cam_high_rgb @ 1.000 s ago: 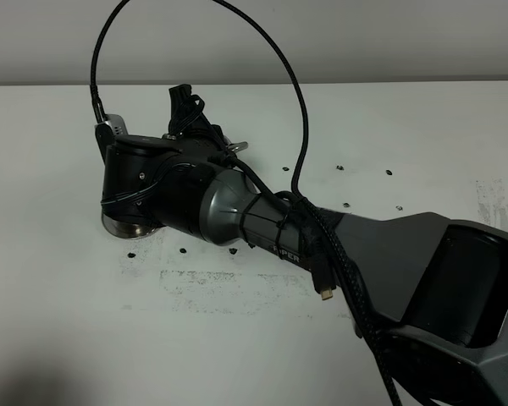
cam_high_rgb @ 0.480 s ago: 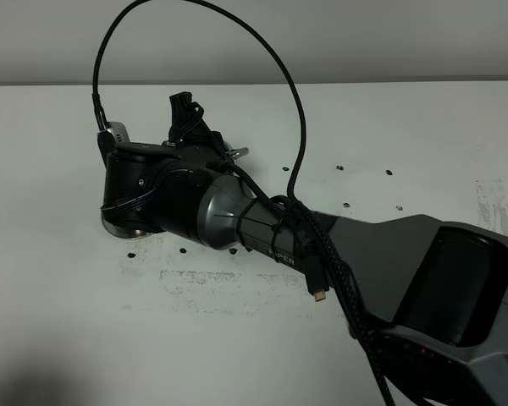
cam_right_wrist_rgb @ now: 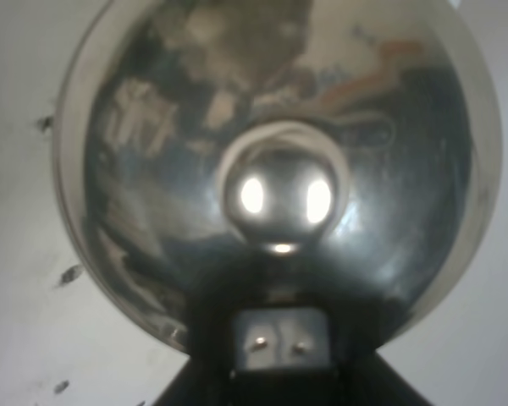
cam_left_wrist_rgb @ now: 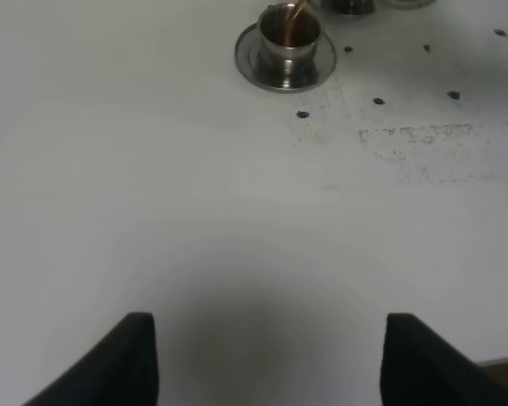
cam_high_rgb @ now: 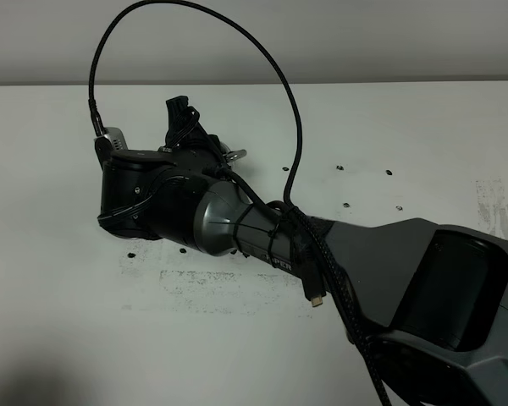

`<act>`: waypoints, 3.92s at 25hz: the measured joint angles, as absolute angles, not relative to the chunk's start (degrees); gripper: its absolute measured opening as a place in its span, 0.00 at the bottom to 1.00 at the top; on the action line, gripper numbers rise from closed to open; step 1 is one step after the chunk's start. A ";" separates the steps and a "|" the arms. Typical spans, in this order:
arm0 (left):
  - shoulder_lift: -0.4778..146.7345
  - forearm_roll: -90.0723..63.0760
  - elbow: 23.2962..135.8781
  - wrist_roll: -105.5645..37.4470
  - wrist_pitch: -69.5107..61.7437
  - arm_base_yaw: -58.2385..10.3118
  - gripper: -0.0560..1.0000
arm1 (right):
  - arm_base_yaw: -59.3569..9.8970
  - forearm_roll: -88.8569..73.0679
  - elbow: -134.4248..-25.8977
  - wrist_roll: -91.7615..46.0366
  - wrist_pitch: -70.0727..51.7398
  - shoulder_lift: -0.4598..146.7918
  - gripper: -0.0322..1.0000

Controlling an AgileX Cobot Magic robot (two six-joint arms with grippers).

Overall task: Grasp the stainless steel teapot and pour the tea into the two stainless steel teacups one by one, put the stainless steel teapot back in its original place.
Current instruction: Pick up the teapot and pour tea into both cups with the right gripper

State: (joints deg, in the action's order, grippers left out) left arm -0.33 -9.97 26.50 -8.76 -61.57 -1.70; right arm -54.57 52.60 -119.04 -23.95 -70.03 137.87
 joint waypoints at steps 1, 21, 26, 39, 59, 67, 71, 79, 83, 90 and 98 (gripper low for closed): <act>-0.33 -9.97 26.50 -8.76 -61.57 -1.70 0.57 | -54.57 52.81 -119.04 -23.95 -70.03 137.87 0.21; -0.33 -9.97 26.50 -8.76 -61.57 -1.70 0.57 | -55.26 55.78 -117.78 -23.95 -69.93 137.98 0.21; -0.33 -9.97 26.50 -8.76 -61.57 -1.70 0.57 | -55.41 56.33 -117.78 -23.95 -69.93 137.98 0.21; -0.33 -9.97 26.50 -8.76 -61.57 -1.70 0.57 | -55.52 57.20 -117.78 -23.95 -69.87 137.98 0.21; -0.33 -9.97 26.50 -8.76 -61.57 -1.70 0.57 | -55.59 55.93 -117.78 -22.95 -69.87 137.98 0.21; -0.33 -9.97 26.50 -8.76 -61.57 -1.70 0.57 | -54.18 50.53 -118.03 -21.36 -69.87 137.98 0.21; -0.33 -9.97 26.50 -8.76 -61.57 -1.70 0.57 | -53.25 47.18 -118.03 -21.36 -69.92 136.76 0.21; -0.33 -9.97 26.50 -8.76 -61.57 -1.70 0.57 | -51.96 35.26 -116.40 -19.88 -69.92 129.60 0.21; -0.33 -9.97 26.50 -8.76 -61.57 -1.70 0.57 | -51.34 27.83 -109.57 -15.83 -69.33 123.84 0.21; -0.33 -9.97 26.50 -8.76 -61.57 -1.70 0.57 | -51.14 14.10 -97.99 -9.22 -61.21 118.37 0.21; -0.33 -9.97 26.50 -8.76 -61.57 -1.70 0.57 | -50.88 10.75 -96.22 -8.68 -54.65 120.51 0.21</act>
